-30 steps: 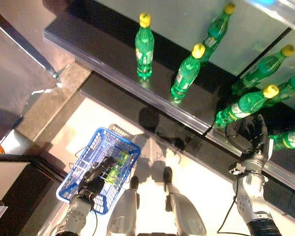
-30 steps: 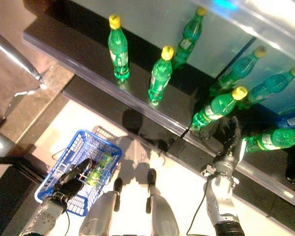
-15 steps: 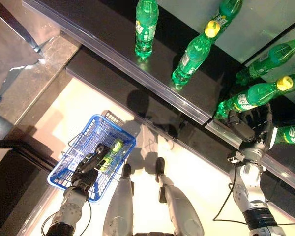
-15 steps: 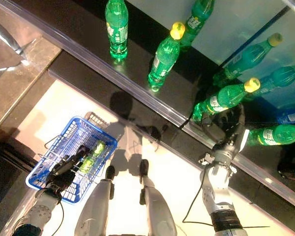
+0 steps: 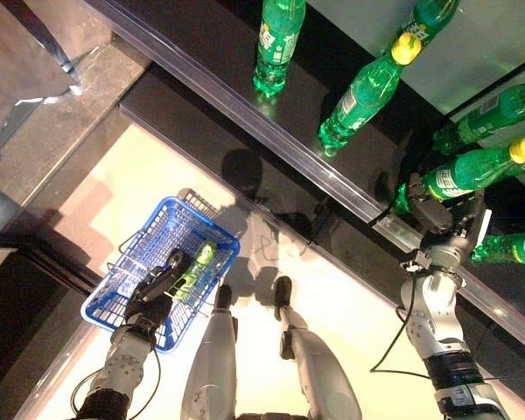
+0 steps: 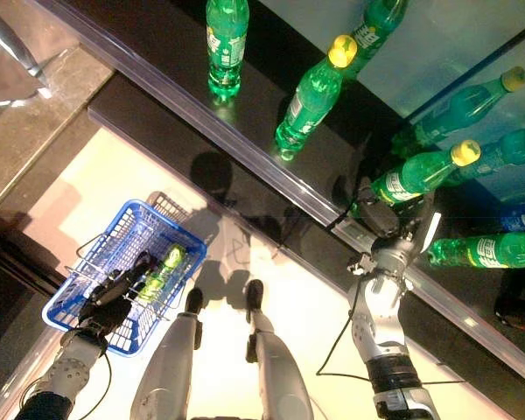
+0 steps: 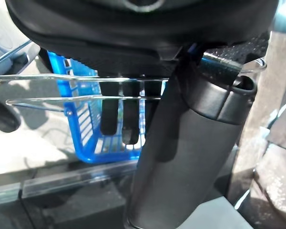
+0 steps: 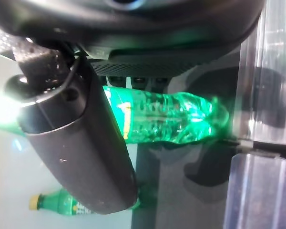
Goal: Pick up the drink and place into the basket.
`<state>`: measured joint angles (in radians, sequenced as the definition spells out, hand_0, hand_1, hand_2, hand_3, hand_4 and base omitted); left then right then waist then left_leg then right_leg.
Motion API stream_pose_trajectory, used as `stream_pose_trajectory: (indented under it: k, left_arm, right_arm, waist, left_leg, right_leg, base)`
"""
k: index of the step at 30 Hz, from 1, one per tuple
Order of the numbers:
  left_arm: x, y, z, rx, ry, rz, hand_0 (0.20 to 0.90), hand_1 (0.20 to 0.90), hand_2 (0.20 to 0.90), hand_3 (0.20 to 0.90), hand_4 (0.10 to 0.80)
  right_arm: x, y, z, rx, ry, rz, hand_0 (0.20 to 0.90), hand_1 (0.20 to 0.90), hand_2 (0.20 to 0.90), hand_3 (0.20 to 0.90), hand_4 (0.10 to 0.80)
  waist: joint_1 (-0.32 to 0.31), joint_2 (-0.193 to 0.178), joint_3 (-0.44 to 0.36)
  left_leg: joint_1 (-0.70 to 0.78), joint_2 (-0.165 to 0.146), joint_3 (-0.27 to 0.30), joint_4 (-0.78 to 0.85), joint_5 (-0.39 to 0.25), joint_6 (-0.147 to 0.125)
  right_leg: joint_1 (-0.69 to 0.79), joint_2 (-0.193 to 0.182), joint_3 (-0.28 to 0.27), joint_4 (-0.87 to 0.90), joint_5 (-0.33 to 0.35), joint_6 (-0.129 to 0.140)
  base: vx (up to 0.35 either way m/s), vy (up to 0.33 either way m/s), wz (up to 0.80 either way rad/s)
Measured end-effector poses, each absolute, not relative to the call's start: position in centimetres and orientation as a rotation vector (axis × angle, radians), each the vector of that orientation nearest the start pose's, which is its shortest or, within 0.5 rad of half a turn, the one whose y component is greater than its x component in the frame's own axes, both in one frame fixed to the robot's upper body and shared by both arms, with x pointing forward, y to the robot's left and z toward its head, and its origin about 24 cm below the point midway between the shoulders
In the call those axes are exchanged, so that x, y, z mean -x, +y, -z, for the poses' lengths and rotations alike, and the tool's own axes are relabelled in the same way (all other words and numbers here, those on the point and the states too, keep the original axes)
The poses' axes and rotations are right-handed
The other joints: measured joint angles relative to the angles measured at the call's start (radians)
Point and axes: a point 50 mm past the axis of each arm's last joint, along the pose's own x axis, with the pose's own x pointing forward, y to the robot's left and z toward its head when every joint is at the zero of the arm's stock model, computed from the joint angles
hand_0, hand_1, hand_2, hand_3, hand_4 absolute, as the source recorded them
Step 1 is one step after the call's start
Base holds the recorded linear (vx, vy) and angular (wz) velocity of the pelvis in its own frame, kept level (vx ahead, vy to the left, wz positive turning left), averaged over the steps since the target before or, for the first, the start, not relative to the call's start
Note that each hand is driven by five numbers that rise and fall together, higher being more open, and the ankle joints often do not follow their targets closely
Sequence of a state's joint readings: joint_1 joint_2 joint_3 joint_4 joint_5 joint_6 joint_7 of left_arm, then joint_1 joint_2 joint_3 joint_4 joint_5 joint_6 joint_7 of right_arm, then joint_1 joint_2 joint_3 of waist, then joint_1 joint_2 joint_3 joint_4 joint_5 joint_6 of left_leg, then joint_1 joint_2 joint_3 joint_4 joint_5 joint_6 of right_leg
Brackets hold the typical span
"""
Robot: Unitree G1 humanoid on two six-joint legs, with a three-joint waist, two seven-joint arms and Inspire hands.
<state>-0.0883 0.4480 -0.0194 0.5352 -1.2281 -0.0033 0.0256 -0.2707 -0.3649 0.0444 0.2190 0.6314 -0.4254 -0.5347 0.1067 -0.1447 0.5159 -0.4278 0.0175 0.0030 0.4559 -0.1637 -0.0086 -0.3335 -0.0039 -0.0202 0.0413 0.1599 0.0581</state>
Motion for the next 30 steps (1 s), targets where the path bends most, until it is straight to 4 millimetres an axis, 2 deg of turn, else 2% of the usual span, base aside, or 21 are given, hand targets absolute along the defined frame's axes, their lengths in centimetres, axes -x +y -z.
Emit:
stream_pose_trajectory:
  k: [11, 12, 13, 14, 15, 16, 19, 30]
  left_arm:
    - [-25.4, 27.6, 2.2, 0.761, 0.310, -0.369, 0.300, 0.300, 0.300, 0.200, 0.100]
    - [-25.5, 27.6, 2.2, 0.762, 0.308, -0.367, 0.300, 0.300, 0.300, 0.200, 0.100]
    - [-25.5, 27.6, 2.1, 0.762, 0.306, -0.366, 0.300, 0.300, 0.300, 0.200, 0.100]
    - [-25.6, 27.5, 2.0, 0.763, 0.304, -0.363, 0.300, 0.300, 0.300, 0.200, 0.100]
    - [-25.7, 27.5, 2.0, 0.763, 0.303, -0.361, 0.300, 0.300, 0.300, 0.200, 0.100]
    - [-25.8, 27.4, 1.9, 0.763, 0.302, -0.356, 0.300, 0.300, 0.300, 0.200, 0.100]
    - [-26.1, 27.3, 1.7, 0.763, 0.299, -0.353, 0.300, 0.300, 0.300, 0.200, 0.100]
    - [-26.9, 27.0, 1.1, 0.774, 0.285, -0.332, 0.300, 0.300, 0.300, 0.200, 0.100]
  right_arm:
    - [-30.5, -24.2, -11.7, -0.471, -0.393, 0.557, 0.900, 0.900, 0.900, 0.900, 0.800]
    - [-30.5, -24.2, -11.8, -0.475, -0.394, 0.563, 0.836, 0.836, 0.836, 0.826, 0.726]
    - [-30.6, -24.2, -11.9, -0.479, -0.395, 0.569, 0.552, 0.552, 0.552, 0.494, 0.394]
    - [-30.8, -24.2, -12.1, -0.483, -0.396, 0.582, 0.389, 0.389, 0.389, 0.304, 0.204]
    - [-30.9, -24.2, -12.2, -0.486, -0.395, 0.595, 0.321, 0.321, 0.321, 0.225, 0.125]
    - [-31.2, -24.3, -12.3, -0.490, -0.393, 0.615, 0.300, 0.300, 0.300, 0.200, 0.100]
    - [-31.3, -24.4, -12.7, -0.490, -0.402, 0.656, 0.300, 0.300, 0.300, 0.200, 0.100]
    - [-31.1, -24.1, -13.2, -0.247, -0.442, 0.733, 0.300, 0.300, 0.300, 0.200, 0.100]
  waist:
    - [0.000, 0.001, 0.001]
    - [0.001, 0.001, 0.001]
    - [0.001, 0.001, 0.001]
    - [0.000, 0.002, 0.001]
    - [0.000, 0.002, 0.001]
    - [0.000, 0.003, 0.002]
    - [0.000, 0.005, 0.003]
    - [-0.002, 0.027, 0.017]
  left_leg:
    - [-0.002, -0.001, -0.011, -0.002, 0.002, -0.003]
    - [-0.002, -0.001, -0.011, -0.003, 0.002, -0.003]
    - [-0.003, -0.001, -0.012, -0.003, 0.002, -0.004]
    - [-0.003, -0.001, -0.012, -0.003, 0.003, -0.004]
    - [-0.004, -0.001, -0.012, -0.003, 0.003, -0.004]
    - [-0.005, -0.001, -0.012, -0.004, 0.003, -0.004]
    - [-0.012, -0.002, -0.012, -0.006, 0.006, -0.004]
    - [-0.009, -0.010, -0.012, -0.024, 0.019, 0.000]
  right_leg:
    - [0.000, 0.000, -0.002, 0.000, 0.001, -0.002]
    - [-0.001, 0.000, -0.002, 0.000, -0.001, 0.002]
    - [-0.002, 0.000, -0.002, 0.000, -0.001, 0.002]
    - [-0.002, 0.000, -0.002, -0.001, -0.001, 0.002]
    - [-0.003, 0.000, -0.002, -0.001, -0.001, 0.001]
    - [-0.004, 0.000, -0.002, -0.001, 0.000, 0.000]
    - [-0.012, -0.001, -0.002, -0.001, 0.004, -0.005]
    - [-0.018, -0.012, 0.000, -0.002, 0.006, -0.008]
  base:
    - [0.000, 0.000, 0.00]
    - [0.000, 0.000, 0.00]
    - [0.000, 0.000, 0.00]
    - [0.000, 0.000, 0.00]
    - [0.000, 0.000, 0.00]
    - [0.000, 0.000, 0.00]
    - [0.000, 0.000, 0.00]
    - [-0.017, 0.011, 0.01]
